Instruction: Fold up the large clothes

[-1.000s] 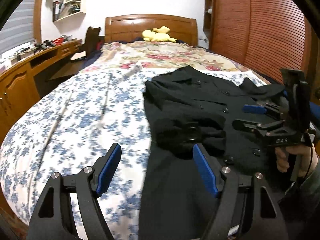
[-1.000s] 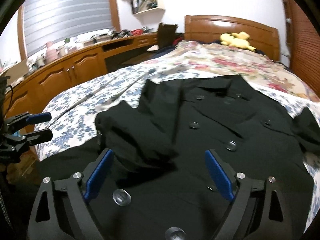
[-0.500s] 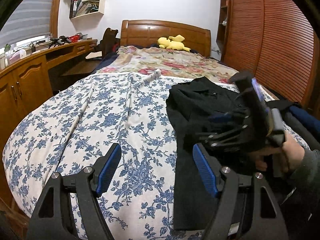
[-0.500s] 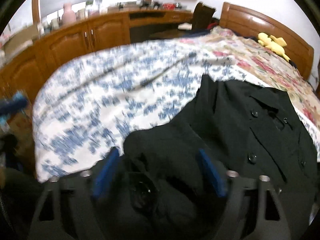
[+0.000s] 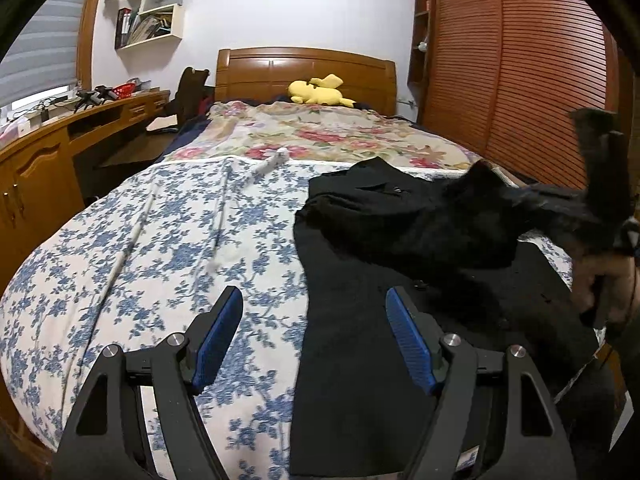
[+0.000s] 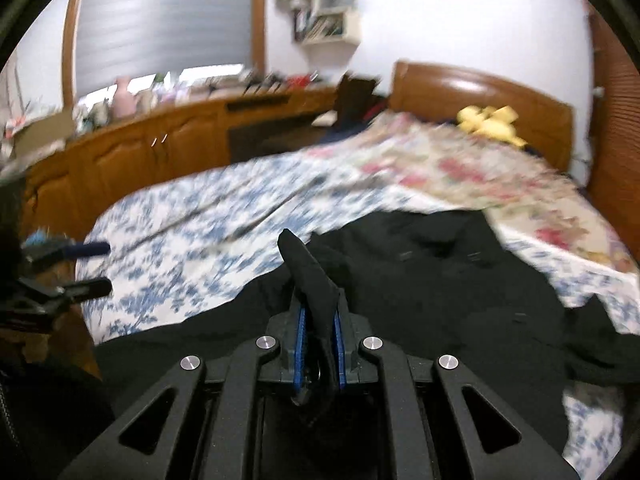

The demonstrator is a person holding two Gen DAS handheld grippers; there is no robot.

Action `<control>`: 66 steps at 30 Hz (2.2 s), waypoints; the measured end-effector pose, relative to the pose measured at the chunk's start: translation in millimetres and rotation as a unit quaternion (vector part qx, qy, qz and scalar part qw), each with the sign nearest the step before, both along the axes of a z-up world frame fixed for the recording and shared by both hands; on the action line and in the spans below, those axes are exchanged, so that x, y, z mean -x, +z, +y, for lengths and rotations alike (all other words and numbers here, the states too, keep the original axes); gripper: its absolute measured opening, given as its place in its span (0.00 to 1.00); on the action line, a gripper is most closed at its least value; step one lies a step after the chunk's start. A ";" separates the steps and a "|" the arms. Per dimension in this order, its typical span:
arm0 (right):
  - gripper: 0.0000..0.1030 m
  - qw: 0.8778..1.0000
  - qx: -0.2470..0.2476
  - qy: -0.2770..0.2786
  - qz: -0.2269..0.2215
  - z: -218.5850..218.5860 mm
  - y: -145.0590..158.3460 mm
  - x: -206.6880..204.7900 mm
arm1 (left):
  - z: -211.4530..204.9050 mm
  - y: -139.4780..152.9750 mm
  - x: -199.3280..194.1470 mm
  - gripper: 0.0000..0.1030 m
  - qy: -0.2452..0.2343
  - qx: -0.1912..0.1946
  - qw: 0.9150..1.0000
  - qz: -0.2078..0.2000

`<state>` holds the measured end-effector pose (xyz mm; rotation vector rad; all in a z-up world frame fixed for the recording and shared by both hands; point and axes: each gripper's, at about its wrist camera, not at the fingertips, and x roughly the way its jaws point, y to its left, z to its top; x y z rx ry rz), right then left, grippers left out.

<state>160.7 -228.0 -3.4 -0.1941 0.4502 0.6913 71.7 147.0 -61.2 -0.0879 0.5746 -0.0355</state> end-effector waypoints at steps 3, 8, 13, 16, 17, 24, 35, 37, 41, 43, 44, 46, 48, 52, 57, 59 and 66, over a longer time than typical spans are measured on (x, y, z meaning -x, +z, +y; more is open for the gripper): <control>0.11 0.999 0.000 -0.032 -0.011 -41.8 -5.8 10.6 | -8.3 0.8 -2.9 0.73 -0.006 -0.002 1.000 -0.001; 0.11 0.997 0.019 -0.077 0.001 -89.4 -44.6 26.1 | -20.8 1.0 -6.8 0.73 -0.017 -0.001 1.000 -0.003; 0.11 0.992 0.020 -0.114 0.046 -129.6 -84.3 38.6 | -31.8 0.6 -11.9 0.73 -0.027 -0.003 1.000 -0.001; 0.12 0.988 0.032 -0.138 0.067 -145.9 -103.1 44.6 | -37.8 0.0 -14.1 0.73 -0.033 -0.003 0.999 0.000; 0.14 0.986 0.037 -0.144 0.073 -144.1 -105.4 45.6 | -40.3 0.2 -14.2 0.73 -0.033 -0.003 0.999 0.000; 0.42 0.979 0.040 -0.187 0.071 -155.7 -97.8 53.3 | -55.4 0.1 -18.0 0.73 -0.048 -0.008 0.999 0.001; 0.50 0.985 0.006 -0.164 0.045 -96.2 -68.1 44.5 | -73.1 -1.3 -21.5 0.73 -0.063 -0.015 0.998 0.002; 0.50 0.988 0.018 -0.146 0.055 -84.2 -75.8 32.3 | -74.0 -1.3 -20.8 0.73 -0.065 -0.015 0.998 0.003; 0.50 0.988 0.046 -0.114 0.088 -61.5 -99.8 22.7 | -76.4 -1.6 -22.0 0.73 -0.067 -0.018 0.998 0.004; 0.50 0.988 0.056 -0.098 0.110 -54.7 -115.0 24.1 | -76.8 -1.5 -21.6 0.73 -0.067 -0.018 0.998 0.004; 0.50 0.987 0.057 -0.090 0.123 -53.1 -122.1 25.5 | -77.0 -1.4 -22.3 0.73 -0.065 -0.018 0.998 0.003; 0.50 0.985 0.064 -0.080 0.140 -51.3 -135.9 31.3 | -77.7 -0.7 -21.2 0.73 -0.063 -0.019 0.998 0.001; 0.50 0.984 0.077 -0.074 0.145 -50.4 -145.2 39.7 | -77.8 -0.6 -20.8 0.73 -0.063 -0.020 0.998 -0.001; 0.50 0.983 0.097 -0.071 0.138 -53.4 -151.9 52.9 | -77.7 -0.4 -20.5 0.73 -0.064 -0.019 0.998 -0.001; 0.51 0.986 0.075 -0.090 0.120 -73.6 -127.2 56.3 | -80.7 -0.4 -20.9 0.73 -0.066 -0.020 0.998 -0.002; 0.52 0.985 0.068 -0.104 0.116 -84.0 -122.9 52.3 | -83.3 -1.1 -21.9 0.73 -0.069 -0.020 0.997 -0.002; 0.53 0.978 0.069 -0.121 0.157 -96.5 -142.7 31.1 | -100.7 -2.7 -26.7 0.73 -0.082 -0.024 0.996 0.000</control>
